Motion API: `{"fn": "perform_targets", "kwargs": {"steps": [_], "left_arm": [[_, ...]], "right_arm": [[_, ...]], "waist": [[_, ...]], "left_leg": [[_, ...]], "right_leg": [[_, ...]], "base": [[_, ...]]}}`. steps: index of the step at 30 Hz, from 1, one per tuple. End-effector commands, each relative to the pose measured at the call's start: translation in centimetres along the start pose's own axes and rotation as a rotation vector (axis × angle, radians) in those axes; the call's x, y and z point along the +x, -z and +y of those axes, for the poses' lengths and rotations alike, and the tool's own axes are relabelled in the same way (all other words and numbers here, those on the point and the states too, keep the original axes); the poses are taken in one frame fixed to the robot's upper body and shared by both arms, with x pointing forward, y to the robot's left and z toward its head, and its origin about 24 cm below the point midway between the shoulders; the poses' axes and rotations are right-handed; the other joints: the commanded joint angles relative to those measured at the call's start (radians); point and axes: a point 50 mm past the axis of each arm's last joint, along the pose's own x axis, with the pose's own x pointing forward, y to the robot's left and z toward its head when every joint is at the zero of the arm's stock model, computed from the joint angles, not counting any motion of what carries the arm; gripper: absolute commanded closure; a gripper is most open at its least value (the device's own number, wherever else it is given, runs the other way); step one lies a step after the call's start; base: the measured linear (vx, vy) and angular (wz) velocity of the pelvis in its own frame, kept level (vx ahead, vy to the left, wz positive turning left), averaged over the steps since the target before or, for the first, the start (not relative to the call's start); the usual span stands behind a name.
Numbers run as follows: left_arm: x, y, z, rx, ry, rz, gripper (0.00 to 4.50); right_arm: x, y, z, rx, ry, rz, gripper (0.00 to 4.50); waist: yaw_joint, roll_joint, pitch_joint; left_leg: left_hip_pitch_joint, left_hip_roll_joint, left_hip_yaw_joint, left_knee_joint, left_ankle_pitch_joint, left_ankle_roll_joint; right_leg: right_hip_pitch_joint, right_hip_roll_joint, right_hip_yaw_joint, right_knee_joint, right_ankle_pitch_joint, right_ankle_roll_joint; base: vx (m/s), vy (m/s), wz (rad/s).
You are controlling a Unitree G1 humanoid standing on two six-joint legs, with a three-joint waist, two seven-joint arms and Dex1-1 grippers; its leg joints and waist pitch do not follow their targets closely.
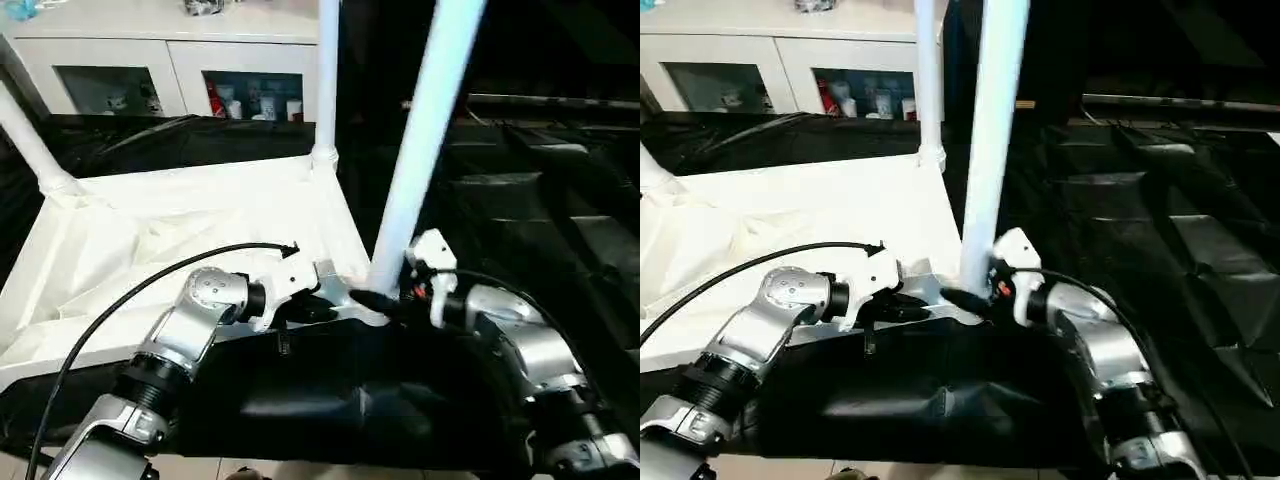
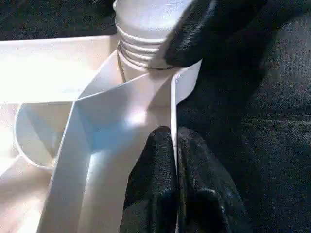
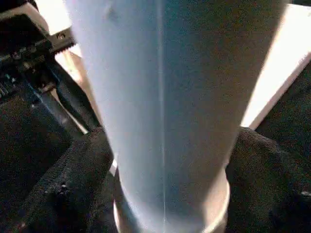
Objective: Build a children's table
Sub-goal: Rotate leg to tighten
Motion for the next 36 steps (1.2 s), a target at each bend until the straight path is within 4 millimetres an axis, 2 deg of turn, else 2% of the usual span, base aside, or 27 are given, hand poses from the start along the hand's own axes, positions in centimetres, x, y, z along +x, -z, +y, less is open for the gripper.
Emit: {"fn": "perform_targets", "kwargs": {"steps": [1, 5, 7, 9, 13, 14, 15, 22, 23, 28, 34, 36], "left_arm": [[0.5, 0.4, -0.5, -0.025, 0.015, -0.031, 4.5], [0.5, 0.4, -0.6, -0.029, 0.024, -0.035, 4.5], [0.6, 0.4, -0.6, -0.028, 0.027, -0.034, 4.5], [0.7, 0.4, -0.7, -0.026, 0.036, -0.032, 4.5], [0.7, 0.4, -0.7, -0.025, 0.04, -0.03, 4.5], [0.7, 0.4, -0.7, -0.024, 0.04, -0.029, 4.5], [0.6, 0.4, -0.7, -0.024, 0.041, -0.028, 4.5], [0.6, 0.6, -0.7, -0.029, 0.04, -0.025, 4.5], [0.6, 0.7, -0.8, -0.031, 0.04, -0.025, 4.5], [0.5, 0.8, -0.8, -0.033, 0.038, -0.023, 4.5], [0.4, 1.0, -0.9, -0.042, 0.035, -0.019, 4.5], [0.4, 1.1, -0.8, -0.064, 0.012, -0.018, 4.5]], "right_arm": [[-0.5, -0.4, -0.2, -0.029, 0.03, 0.003, 0.24], [-0.9, -0.1, 0.0, -0.011, 0.023, 0.0, 0.2], [-0.9, 0.0, 0.0, -0.01, 0.024, 0.001, 0.2], [-0.9, 0.0, 0.0, 0.006, 0.029, -0.007, 0.2], [-0.7, -0.1, 0.0, 0.009, 0.032, -0.008, 0.2], [-0.7, 0.0, 0.0, 0.008, 0.032, -0.006, 0.37], [-0.7, 0.0, -0.1, 0.009, 0.033, -0.003, 0.47], [-0.5, 0.2, -0.2, 0.01, 0.034, 0.013, 1.06], [-0.5, 0.3, -0.1, 0.008, 0.031, 0.016, 1.17], [-0.4, 0.3, -0.1, 0.008, 0.024, 0.021, 1.6], [-0.4, 0.8, 0.1, 0.015, 0.023, 0.028, 1.77], [-0.2, 1.2, -0.1, 0.029, 0.083, 0.029, 1.79]], "waist": [[-0.002, -0.025, -0.064], [-0.002, -0.02, -0.063], [-0.003, -0.021, -0.064], [-0.004, -0.017, -0.064], [-0.004, -0.017, -0.065], [-0.004, -0.016, -0.065], [-0.005, -0.02, -0.065], [-0.004, -0.018, -0.064], [-0.003, -0.023, -0.065], [-0.004, -0.022, -0.063], [-0.004, -0.023, -0.063], [-0.005, -0.022, -0.062]], "left_leg": [[0.011, 0.022, -0.014, -0.064, -0.195, 0.038], [0.011, 0.022, -0.015, -0.065, -0.204, 0.036], [0.01, 0.021, -0.014, -0.064, -0.202, 0.036], [0.011, 0.021, -0.015, -0.064, -0.203, 0.035], [0.011, 0.021, -0.015, -0.064, -0.203, 0.035], [0.012, 0.022, -0.015, -0.065, -0.203, 0.034], [0.011, 0.022, -0.014, -0.065, -0.205, 0.035], [0.012, 0.022, -0.015, -0.065, -0.208, 0.034], [0.011, 0.022, -0.015, -0.064, -0.203, 0.035], [0.009, 0.022, -0.014, -0.065, -0.202, 0.037], [0.011, 0.022, -0.014, -0.065, -0.208, 0.035], [0.01, 0.022, -0.014, -0.065, -0.211, 0.031]], "right_leg": [[0.04, -0.056, 0.037, -0.09, -0.261, -0.172], [0.039, -0.056, 0.038, -0.092, -0.275, -0.166], [0.04, -0.055, 0.037, -0.091, -0.269, -0.169], [0.04, -0.055, 0.037, -0.091, -0.257, -0.174], [0.04, -0.054, 0.037, -0.09, -0.245, -0.181], [0.039, -0.054, 0.036, -0.09, -0.241, -0.183], [0.04, -0.054, 0.036, -0.09, -0.241, -0.184], [0.039, -0.055, 0.037, -0.091, -0.257, -0.18], [0.04, -0.055, 0.037, -0.089, -0.251, -0.18], [0.04, -0.056, 0.037, -0.092, -0.269, -0.172], [0.038, -0.056, 0.037, -0.093, -0.285, -0.167], [0.035, -0.057, 0.038, -0.094, -0.292, -0.167]], "base": [[0.0, 0.0, 0.0], [0.0, 0.0, 0.0], [0.0, 0.0, 0.0], [0.0, 0.0, 0.0], [0.0, 0.0, 0.0], [0.0, 0.0, 0.0], [0.0, 0.0, 0.0], [0.0, 0.0, 0.0], [0.0, 0.0, 0.0], [0.0, 0.0, 0.0], [0.0, 0.0, 0.0], [0.0, 0.0, 0.0]]}}
